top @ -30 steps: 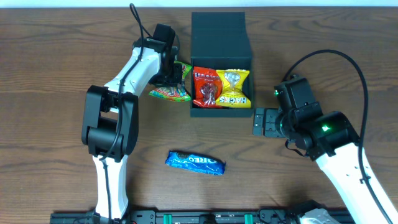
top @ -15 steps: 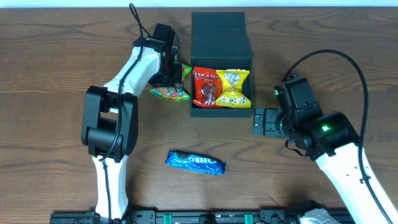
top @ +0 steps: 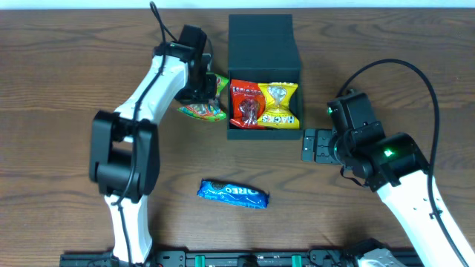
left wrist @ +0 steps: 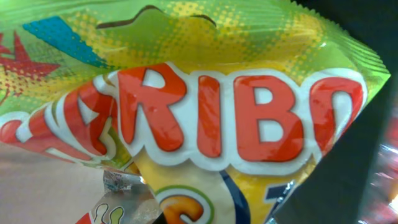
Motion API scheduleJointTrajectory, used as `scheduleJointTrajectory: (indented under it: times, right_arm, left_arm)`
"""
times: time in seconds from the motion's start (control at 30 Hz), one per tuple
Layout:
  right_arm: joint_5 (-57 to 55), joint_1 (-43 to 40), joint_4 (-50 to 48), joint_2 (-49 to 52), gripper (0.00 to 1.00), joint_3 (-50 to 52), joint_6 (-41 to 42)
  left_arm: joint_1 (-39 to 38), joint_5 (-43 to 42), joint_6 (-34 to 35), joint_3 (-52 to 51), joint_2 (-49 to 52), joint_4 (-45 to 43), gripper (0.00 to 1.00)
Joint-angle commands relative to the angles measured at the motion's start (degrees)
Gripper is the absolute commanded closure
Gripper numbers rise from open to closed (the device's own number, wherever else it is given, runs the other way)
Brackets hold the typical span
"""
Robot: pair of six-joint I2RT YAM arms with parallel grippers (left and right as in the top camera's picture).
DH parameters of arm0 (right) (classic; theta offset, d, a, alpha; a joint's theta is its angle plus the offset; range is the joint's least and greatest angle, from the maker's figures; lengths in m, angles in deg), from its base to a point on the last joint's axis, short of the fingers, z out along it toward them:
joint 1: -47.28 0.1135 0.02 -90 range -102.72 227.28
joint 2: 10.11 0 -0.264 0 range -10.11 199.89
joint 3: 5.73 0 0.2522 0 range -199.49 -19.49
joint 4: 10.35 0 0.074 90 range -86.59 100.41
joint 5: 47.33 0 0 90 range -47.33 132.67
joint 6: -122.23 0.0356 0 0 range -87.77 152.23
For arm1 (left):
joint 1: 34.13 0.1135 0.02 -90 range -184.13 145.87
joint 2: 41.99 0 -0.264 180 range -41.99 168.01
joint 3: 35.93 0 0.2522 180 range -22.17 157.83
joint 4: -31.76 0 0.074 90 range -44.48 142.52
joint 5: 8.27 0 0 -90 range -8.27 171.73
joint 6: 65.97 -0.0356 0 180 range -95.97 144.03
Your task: Pack container
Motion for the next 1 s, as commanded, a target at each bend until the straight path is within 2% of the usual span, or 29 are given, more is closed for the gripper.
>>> scheduleJointTrajectory:
  times: [0.0, 0.27, 0.47, 0.6, 0.8, 0.97]
  right_arm:
    - [0.13, -0.17, -0.04, -0.46, 0.01, 0.2, -0.55]
    - [0.15, -0.17, -0.98, -0.46, 0.01, 0.2, -0.17]
    - [0.13, -0.17, -0.96, -0.46, 0.01, 0.2, 0.11]
    - [0.13, -0.17, -0.96, -0.46, 0.01, 0.2, 0.11]
    - [0.13, -0.17, -0.61, -0.46, 0.01, 0.2, 0.09]
    - [0.13, -0.17, 0.46, -0.46, 0.01, 0.2, 0.07]
  left_arm:
    - [-0.24, -1.27, -0.15, 0.39, -6.75, 0.37, 0.95]
    - [-2.38, -4.24, 3.04, 0.39, -12.26, 2.51, 0.94]
    - [-8.17, -3.98, 8.76, 0.44, -12.39, 1.79, 0.94]
    - [-12.72, -3.61, 14.56, 0.46, -12.39, -0.83, 0.95]
    - [-17.77, -2.08, 27.85, 0.5, -12.37, -4.72, 0.94]
    - [-19.65, -2.03, 33.51, 0.5, -12.33, -8.31, 0.94]
